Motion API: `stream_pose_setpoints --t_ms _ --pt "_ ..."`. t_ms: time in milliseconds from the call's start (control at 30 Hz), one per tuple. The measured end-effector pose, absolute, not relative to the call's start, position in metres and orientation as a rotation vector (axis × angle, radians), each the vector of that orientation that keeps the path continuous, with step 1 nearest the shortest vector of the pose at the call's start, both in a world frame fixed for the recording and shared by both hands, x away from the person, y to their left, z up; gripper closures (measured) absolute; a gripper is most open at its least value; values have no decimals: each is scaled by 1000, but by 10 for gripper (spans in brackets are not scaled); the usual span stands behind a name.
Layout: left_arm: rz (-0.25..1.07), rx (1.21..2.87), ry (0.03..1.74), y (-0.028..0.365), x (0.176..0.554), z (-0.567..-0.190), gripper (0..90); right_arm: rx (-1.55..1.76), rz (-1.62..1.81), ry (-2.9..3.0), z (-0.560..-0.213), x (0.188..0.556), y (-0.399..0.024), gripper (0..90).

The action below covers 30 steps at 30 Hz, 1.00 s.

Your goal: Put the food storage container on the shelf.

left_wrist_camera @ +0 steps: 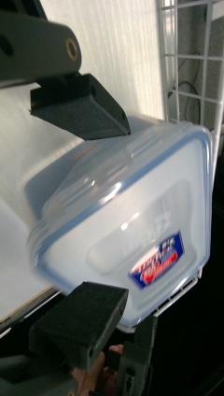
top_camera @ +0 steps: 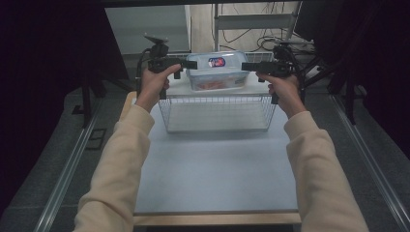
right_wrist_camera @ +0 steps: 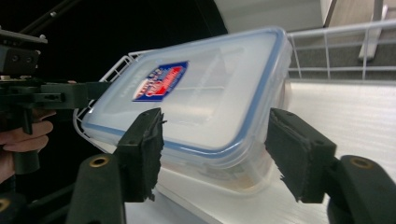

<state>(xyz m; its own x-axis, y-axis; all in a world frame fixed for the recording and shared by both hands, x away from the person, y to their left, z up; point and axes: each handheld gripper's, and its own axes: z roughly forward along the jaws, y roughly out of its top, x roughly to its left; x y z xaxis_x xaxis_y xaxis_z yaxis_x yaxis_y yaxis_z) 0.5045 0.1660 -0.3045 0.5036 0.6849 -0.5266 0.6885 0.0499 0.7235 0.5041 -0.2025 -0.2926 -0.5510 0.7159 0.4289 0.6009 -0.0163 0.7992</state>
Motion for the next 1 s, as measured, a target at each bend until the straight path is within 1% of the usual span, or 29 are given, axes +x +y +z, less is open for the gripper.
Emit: stream_pose_setpoints --t_ms 233,400,500,633,733,933,1000 --pt "52 1685 1115 167 465 -291 178 1298 1631 2129 -283 477 -207 330" --pt "119 1696 1062 165 429 -289 180 1204 1635 2142 -288 453 -214 323" --pt "124 1712 1019 164 408 -294 181 1160 1645 2165 -293 437 -219 319" --pt "143 1730 996 162 383 -309 181 1101 1676 2197 -305 417 -224 317" --pt "128 1710 991 163 366 -325 181 1078 1697 2220 -316 403 -227 313" --pt "113 1699 987 168 338 -366 183 1013 1702 2254 -342 379 -232 306" --pt "140 1708 987 169 328 -380 184 996 1697 2262 -351 371 -233 304"
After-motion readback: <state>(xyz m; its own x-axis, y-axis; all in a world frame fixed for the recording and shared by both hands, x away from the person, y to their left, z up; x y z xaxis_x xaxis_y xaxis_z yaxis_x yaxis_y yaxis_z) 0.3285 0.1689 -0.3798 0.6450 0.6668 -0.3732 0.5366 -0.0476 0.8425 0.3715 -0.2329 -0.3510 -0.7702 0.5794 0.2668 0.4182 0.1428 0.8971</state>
